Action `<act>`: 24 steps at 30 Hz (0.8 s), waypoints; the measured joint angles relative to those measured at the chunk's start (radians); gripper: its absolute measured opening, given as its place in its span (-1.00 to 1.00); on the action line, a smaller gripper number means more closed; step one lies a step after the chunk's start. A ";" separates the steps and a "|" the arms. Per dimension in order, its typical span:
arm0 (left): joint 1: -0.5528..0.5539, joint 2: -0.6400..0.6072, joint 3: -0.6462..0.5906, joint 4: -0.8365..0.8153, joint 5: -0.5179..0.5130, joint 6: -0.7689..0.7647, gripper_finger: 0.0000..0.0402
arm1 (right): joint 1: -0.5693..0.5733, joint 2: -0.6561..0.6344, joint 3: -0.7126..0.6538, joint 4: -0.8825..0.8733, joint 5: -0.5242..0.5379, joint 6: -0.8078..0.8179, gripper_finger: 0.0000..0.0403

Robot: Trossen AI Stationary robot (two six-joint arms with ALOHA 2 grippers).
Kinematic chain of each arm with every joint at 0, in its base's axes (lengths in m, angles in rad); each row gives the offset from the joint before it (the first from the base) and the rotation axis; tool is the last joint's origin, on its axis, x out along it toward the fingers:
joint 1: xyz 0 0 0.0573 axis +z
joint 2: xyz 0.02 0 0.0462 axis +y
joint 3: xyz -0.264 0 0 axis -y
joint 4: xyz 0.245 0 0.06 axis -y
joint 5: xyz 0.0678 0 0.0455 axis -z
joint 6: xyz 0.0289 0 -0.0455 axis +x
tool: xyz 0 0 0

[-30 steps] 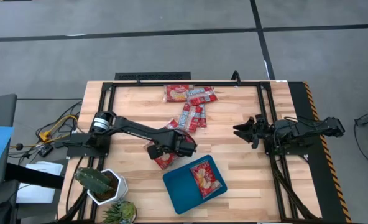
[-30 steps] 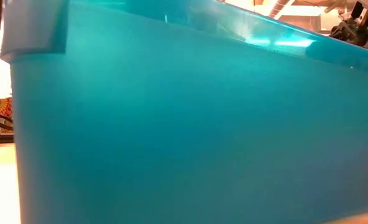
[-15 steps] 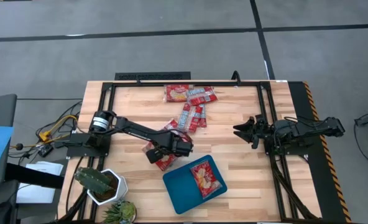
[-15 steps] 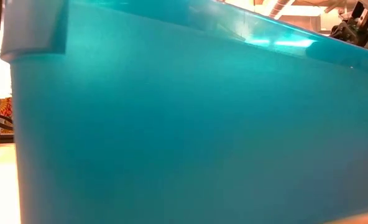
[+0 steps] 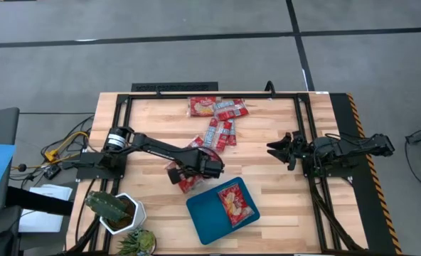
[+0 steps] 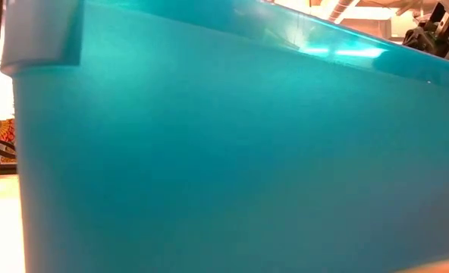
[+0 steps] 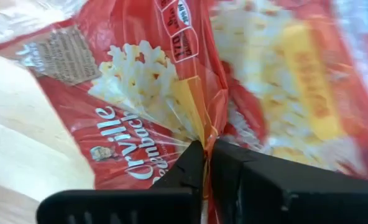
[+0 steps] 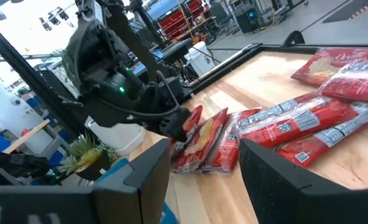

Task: Sort popcorn bags into baskets
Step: Put the popcorn bag into the blue bin

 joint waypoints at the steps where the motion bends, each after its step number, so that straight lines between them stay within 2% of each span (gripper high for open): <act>1: 0.000 0.000 0.021 -0.017 -0.001 0.017 -0.99 | 0.000 0.000 0.000 0.000 0.000 0.000 0.06; 6: 0.000 0.000 0.137 -0.113 -0.055 0.075 -1.00 | 0.000 0.000 0.000 0.000 0.000 -0.002 0.03; 14: -0.015 -0.001 0.362 -0.311 -0.083 0.124 -1.00 | 0.000 0.000 0.000 0.000 0.001 -0.002 0.01; 19: -0.063 -0.002 0.463 -0.251 -0.086 0.120 -1.00 | 0.000 0.000 0.000 0.000 0.001 -0.002 0.02; 24: -0.139 -0.003 0.478 -0.117 -0.097 0.056 -1.00 | 0.000 0.000 0.000 0.000 0.000 -0.002 0.00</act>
